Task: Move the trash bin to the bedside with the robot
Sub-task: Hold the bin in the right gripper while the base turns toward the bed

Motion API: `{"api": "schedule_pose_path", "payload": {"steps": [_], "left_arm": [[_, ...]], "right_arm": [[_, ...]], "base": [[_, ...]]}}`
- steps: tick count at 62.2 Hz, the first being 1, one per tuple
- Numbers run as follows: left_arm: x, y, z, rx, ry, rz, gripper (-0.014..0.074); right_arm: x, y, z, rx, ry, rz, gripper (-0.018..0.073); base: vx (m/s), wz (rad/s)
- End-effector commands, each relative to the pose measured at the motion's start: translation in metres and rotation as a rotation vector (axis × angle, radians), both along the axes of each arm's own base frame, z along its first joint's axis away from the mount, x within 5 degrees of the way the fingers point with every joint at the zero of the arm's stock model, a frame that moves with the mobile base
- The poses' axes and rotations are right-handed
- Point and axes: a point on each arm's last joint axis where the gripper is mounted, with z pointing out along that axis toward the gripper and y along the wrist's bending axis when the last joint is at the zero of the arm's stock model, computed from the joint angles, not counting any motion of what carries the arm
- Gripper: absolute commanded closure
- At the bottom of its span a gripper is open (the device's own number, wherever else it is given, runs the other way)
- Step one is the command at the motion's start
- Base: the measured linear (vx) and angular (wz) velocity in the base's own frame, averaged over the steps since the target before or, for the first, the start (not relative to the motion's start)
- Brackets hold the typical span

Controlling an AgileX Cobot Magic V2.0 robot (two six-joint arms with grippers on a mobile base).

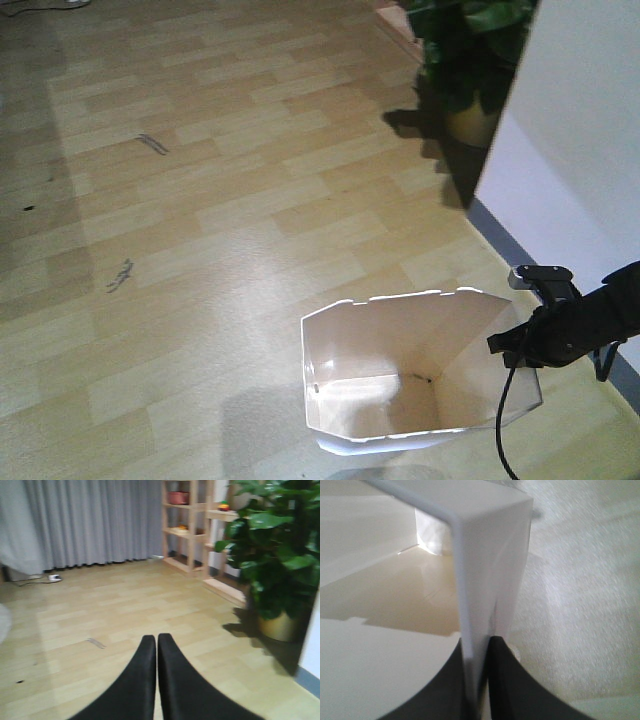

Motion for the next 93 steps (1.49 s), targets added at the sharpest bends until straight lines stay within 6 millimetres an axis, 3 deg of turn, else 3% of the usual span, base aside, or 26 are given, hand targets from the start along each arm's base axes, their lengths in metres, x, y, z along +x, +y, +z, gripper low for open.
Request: {"api": "schedule_pose_path", "payload": {"steps": [1, 45, 93], "left_arm": [[0.0006, -0.0002, -0.0018, -0.014, -0.06, -0.004, 0.0602], [0.0006, -0.0002, -0.0018, -0.014, -0.06, -0.004, 0.0602], [0.0006, -0.0002, -0.0018, -0.014, -0.06, -0.004, 0.0602]], "right_arm": [[0.0086, 0.0095, 0.0258, 0.129, -0.051, -0.003, 0.0566], [0.0086, 0.0095, 0.0258, 0.129, -0.051, -0.003, 0.0566], [0.0086, 0.0095, 0.0258, 0.129, -0.05, -0.003, 0.0566]], "base": [[0.24, 0.51], [0.27, 0.47], [0.4, 0.03]]}}
